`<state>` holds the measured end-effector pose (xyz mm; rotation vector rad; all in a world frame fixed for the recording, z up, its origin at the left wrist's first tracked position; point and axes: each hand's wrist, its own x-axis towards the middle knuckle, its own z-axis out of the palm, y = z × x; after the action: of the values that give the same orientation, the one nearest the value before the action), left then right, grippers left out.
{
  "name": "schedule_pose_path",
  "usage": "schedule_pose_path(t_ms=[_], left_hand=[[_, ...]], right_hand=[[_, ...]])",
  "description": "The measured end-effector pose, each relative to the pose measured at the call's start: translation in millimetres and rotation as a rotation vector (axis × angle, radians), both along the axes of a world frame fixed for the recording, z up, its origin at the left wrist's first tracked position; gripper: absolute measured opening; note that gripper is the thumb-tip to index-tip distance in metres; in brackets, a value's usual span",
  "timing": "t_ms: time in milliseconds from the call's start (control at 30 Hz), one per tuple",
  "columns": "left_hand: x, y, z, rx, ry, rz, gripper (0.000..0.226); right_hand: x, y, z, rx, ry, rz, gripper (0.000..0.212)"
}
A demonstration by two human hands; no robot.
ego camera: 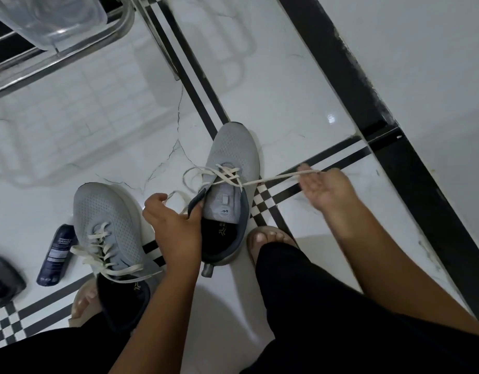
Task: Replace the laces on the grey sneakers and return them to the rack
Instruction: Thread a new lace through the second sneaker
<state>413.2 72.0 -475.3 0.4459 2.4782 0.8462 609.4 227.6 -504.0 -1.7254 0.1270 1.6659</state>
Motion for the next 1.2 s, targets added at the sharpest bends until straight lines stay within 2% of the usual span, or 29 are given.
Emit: schedule_pose_path(t_ms=[33, 67, 133, 167, 200, 233, 300, 333, 367, 433, 567, 633, 700, 767, 800, 867, 900, 967, 1033, 1200], left_hand=[[0.0, 0.7, 2.0, -0.008, -0.005, 0.007, 0.058], [0.2, 1.3, 2.3, -0.011, -0.013, 0.009, 0.056], [1.3, 0.7, 0.7, -0.017, -0.034, -0.007, 0.046], [2.0, -0.1, -0.7, -0.038, -0.031, -0.045, 0.039], [3.6, -0.1, -2.2, -0.075, -0.016, -0.104, 0.032], [4.2, 0.3, -3.1, -0.114, 0.008, -0.169, 0.027], [5.0, 3.3, -2.9, -0.155, 0.056, -0.273, 0.023], [4.3, 4.8, -3.0, -0.164, 0.076, -0.313, 0.025], [2.8, 6.2, -3.1, -0.174, 0.096, -0.352, 0.027], [-3.0, 6.3, -5.7, -0.195, 0.125, -0.408, 0.026], [-12.5, 2.0, -7.8, -0.176, 0.141, -0.385, 0.022], [-13.0, -0.1, -8.0, -0.175, 0.124, -0.373, 0.021], [-12.5, -0.9, -9.0, -0.175, 0.11, -0.367, 0.022], [-11.9, -0.5, -8.5, -0.171, 0.103, -0.392, 0.025], [-11.9, 0.4, -7.3, -0.169, 0.087, -0.412, 0.028], [-13.3, 2.5, -5.0, -0.15, 0.015, -0.445, 0.036], [-15.4, 3.2, -5.7, -0.131, -0.024, -0.453, 0.039], [-23.3, 5.0, -9.1, -0.083, -0.06, -0.46, 0.035], [-32.5, 9.7, -14.7, -0.05, -0.061, -0.462, 0.027], [-38.9, 27.8, -19.7, -0.087, -0.147, -0.513, 0.011]], right_hand=[[14.8, 8.8, 3.3, 0.03, -0.095, -0.126, 0.034], [27.6, 16.8, 6.1, 0.063, -0.249, -0.148, 0.035], [36.0, 27.0, 10.3, 0.184, -0.589, -0.036, 0.029], [31.1, 27.6, 14.6, 0.271, -0.668, 0.025, 0.018], [20.5, 25.0, 19.1, 0.371, -0.687, 0.154, 0.011], [4.7, 18.2, 24.5, 0.444, -0.677, 0.391, 0.007], [-26.5, -4.7, 25.7, 0.493, -0.558, 1.021, 0.005], [-39.5, -18.9, 20.3, 0.528, -0.504, 1.268, 0.008], [-50.9, -32.9, 14.9, 0.581, -0.492, 1.421, 0.01], [-60.5, -49.1, 4.7, 0.661, -0.534, 1.503, 0.013], [-33.0, -32.0, 2.3, 0.521, -0.586, 1.621, 0.014], [-1.8, -17.2, -4.6, 0.327, -0.797, 1.788, 0.013], [26.8, -12.3, -8.5, 0.048, -1.053, 1.959, 0.013], [37.4, -16.6, -8.7, -0.135, -1.13, 2.004, 0.019], [34.5, -20.3, -7.9, -0.122, -1.146, 2.001, 0.02], [16.7, -28.6, -3.2, 0.118, -1.188, 1.926, 0.017], [4.2, -32.5, -0.5, 0.293, -1.13, 1.837, 0.017], [-23.4, -39.8, 6.9, 0.55, -0.817, 1.63, 0.018], [-46.9, -43.8, 11.3, 0.633, -0.571, 1.538, 0.018], [-68.2, -45.0, 7.0, 0.622, -0.62, 1.588, 0.015]])
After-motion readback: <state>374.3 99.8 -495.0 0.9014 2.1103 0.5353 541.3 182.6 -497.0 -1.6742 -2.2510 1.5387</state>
